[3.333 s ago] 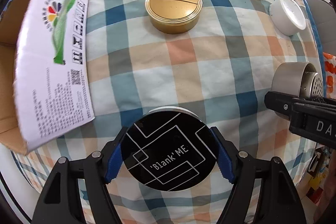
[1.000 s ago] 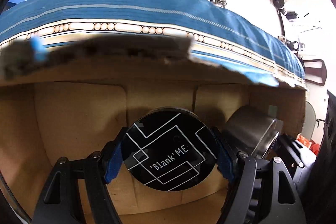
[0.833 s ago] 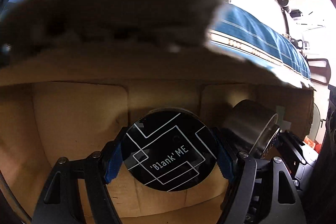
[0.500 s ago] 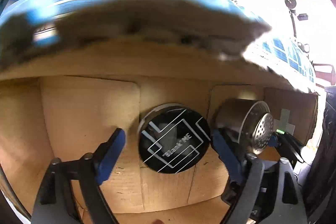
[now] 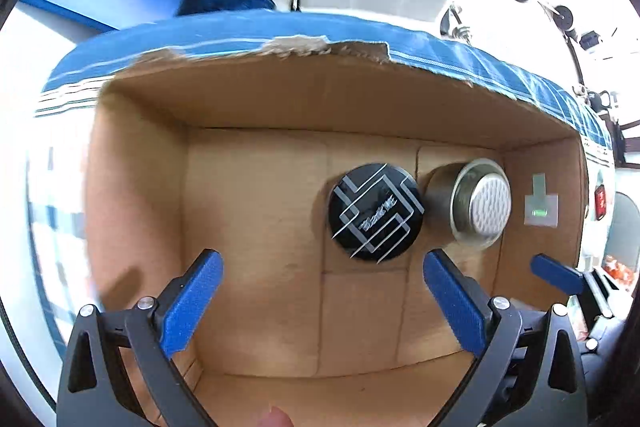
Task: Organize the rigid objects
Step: 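Lower both held containers into the box and open both tools, then grasp the gold tin with the left tool while the right tool grasps the white lid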
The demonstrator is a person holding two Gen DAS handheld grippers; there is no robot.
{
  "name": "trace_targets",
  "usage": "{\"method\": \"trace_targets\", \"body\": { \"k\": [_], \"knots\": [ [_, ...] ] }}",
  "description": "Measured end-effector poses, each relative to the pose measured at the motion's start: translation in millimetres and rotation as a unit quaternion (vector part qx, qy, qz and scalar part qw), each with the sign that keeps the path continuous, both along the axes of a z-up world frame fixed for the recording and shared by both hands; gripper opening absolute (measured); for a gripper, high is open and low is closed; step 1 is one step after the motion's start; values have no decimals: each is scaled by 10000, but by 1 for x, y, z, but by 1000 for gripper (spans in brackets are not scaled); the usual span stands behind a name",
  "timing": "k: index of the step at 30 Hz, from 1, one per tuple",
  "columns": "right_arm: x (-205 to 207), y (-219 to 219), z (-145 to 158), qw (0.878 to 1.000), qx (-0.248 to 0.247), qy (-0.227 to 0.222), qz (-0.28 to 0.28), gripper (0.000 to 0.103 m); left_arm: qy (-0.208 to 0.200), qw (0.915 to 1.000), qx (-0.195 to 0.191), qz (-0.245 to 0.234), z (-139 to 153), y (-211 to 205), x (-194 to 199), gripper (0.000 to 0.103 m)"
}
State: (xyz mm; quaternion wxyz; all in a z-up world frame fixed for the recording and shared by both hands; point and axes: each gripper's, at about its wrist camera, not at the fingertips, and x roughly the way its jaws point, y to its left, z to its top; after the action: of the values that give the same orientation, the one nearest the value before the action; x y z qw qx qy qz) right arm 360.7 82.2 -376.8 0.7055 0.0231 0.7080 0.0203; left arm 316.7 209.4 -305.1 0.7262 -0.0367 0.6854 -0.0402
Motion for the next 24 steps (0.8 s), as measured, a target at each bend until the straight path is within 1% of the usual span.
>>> {"method": "trace_targets", "body": {
  "k": [1,3,4,5,6,8,9,10,12,13,15,16,22,24],
  "knots": [
    [-6,0,5,10000,-41,-57,-11,103,-89,10000,6,6,8,2,-11,103],
    [-17,0,14,9998,-66,-131,-123,103,-144,9999,-47,38,20,12,-23,103],
    [-24,1,20,9997,-57,-201,-89,103,-204,9998,-85,6,27,19,-30,103],
    [-27,3,26,9995,-143,-284,-17,103,-308,9995,-32,-52,36,24,-39,103],
    [-33,8,33,9991,-199,-380,8,103,-349,9994,35,-69,39,19,-30,103],
    [-37,15,42,9986,-183,-488,77,103,-401,9991,-50,-131,53,16,-41,103],
    [-42,13,49,9984,-182,-528,46,103,-407,9991,-72,-129,58,13,-35,103],
    [-47,12,54,9983,-155,-562,45,103,-448,9989,-32,-144,60,4,-35,103],
    [-51,12,66,9974,-210,-681,39,103,-632,9978,82,-167,76,4,-40,103],
    [-54,13,71,9969,-207,-759,24,103,-657,9976,120,-156,72,-4,-31,103],
    [-61,13,82,9962,-164,-858,9,103,-767,9970,64,-125,78,1,-35,103],
    [-66,13,88,9958,-156,-903,3,103,-800,9967,77,-94,72,-1,-22,103],
    [-88,10,123,9932,41,-1160,33,103,-1129,9935,96,-80,102,4,-37,103],
    [-95,11,132,9922,100,-1239,65,103,-1218,9923,162,-118,112,2,-46,103]
  ]
}}
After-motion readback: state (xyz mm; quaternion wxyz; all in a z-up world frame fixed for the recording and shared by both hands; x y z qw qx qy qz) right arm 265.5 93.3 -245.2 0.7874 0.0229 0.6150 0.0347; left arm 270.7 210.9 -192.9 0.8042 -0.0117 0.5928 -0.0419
